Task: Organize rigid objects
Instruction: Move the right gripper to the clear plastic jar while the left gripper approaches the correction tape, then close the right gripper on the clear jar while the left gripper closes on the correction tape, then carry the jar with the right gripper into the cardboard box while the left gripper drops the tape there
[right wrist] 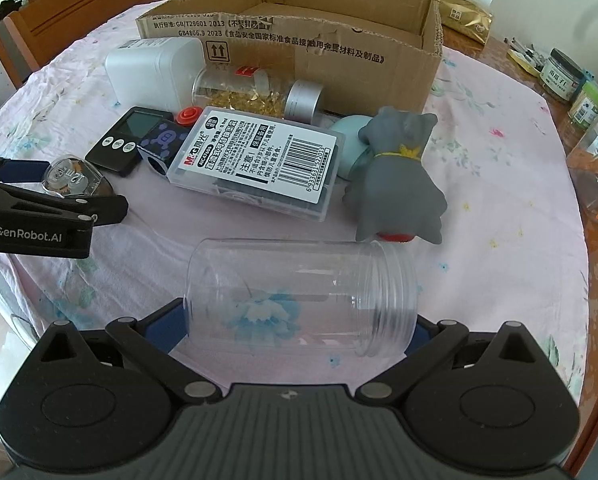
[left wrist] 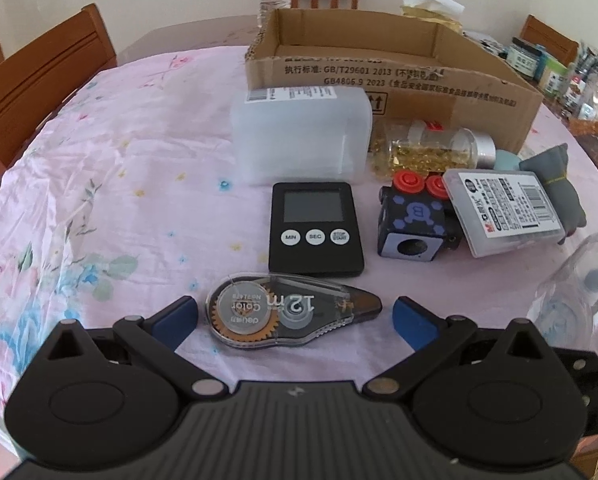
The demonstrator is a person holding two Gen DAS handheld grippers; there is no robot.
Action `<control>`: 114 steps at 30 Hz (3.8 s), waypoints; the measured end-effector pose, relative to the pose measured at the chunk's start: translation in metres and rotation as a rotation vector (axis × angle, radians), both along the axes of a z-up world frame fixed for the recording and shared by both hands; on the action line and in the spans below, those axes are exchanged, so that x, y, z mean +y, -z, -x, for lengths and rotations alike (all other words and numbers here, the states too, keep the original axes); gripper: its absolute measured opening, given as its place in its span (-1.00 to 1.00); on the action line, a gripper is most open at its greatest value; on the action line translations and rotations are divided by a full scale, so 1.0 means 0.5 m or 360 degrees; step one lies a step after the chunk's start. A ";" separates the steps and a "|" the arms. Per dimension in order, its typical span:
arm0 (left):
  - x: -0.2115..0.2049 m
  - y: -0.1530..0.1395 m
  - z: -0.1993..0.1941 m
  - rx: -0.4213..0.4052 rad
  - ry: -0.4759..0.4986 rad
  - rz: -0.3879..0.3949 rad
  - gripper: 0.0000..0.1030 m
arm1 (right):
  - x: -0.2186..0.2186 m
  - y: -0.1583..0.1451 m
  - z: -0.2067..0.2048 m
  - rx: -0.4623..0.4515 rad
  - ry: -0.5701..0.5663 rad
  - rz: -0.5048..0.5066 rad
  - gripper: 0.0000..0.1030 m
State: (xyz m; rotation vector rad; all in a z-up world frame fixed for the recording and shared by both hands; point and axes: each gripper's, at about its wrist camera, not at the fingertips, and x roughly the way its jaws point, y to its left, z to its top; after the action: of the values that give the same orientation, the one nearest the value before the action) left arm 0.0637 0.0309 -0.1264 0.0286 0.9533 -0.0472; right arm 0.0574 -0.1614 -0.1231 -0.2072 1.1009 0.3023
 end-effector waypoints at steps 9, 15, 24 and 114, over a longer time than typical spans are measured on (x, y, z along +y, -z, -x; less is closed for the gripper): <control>0.010 -0.001 -0.002 0.0017 -0.0015 0.0001 1.00 | 0.000 0.000 0.002 -0.0011 -0.0005 -0.0003 1.00; 0.009 -0.001 -0.002 0.0016 -0.0026 0.0005 0.97 | 0.000 0.000 0.003 -0.0012 -0.0006 -0.0003 1.00; 0.006 -0.009 0.002 -0.0003 0.0001 -0.0001 0.78 | -0.001 0.001 0.003 -0.0008 -0.0003 -0.0001 1.00; -0.020 -0.161 -0.588 -0.0222 0.0527 0.0019 0.87 | 0.032 -0.256 -0.373 -0.0291 0.0268 0.0023 0.82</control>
State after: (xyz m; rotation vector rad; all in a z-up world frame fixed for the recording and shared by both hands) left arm 0.3578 0.0209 -0.0459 0.1768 0.8010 -0.3523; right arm 0.2440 -0.1455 0.0048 -0.1506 0.9332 0.1224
